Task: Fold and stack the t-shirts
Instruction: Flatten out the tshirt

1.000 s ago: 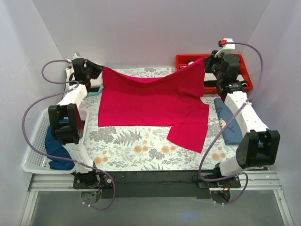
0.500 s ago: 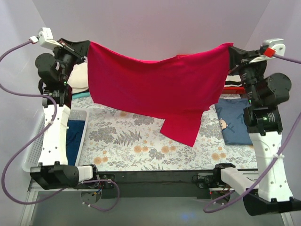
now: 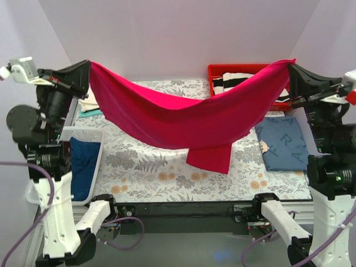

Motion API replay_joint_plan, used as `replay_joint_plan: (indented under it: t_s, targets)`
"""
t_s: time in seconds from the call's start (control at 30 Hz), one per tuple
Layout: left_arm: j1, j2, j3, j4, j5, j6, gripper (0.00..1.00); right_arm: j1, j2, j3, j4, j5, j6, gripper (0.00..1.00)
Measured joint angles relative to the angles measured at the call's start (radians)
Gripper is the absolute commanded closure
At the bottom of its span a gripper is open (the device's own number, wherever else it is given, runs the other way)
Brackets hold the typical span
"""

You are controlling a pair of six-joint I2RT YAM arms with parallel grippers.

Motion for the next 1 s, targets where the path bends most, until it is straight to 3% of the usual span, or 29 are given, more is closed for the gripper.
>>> replay_joint_plan:
  t_s: [0.33, 0.57, 1.0]
  targets:
    - [-0.016, -0.240, -0.075, -0.034, -0.027, 0.050, 1.00, 0.000, -0.056, 0.159, 0.007, -0.066, -0.021, 0.99]
    - [-0.044, -0.293, -0.187, -0.097, -0.057, 0.051, 1.00, -0.007, -0.090, 0.206, 0.032, -0.123, -0.018, 0.99]
    - [-0.097, -0.444, -0.142, -0.156, -0.131, 0.075, 1.00, -0.096, -0.135, 0.258, 0.098, -0.241, 0.041, 0.99]
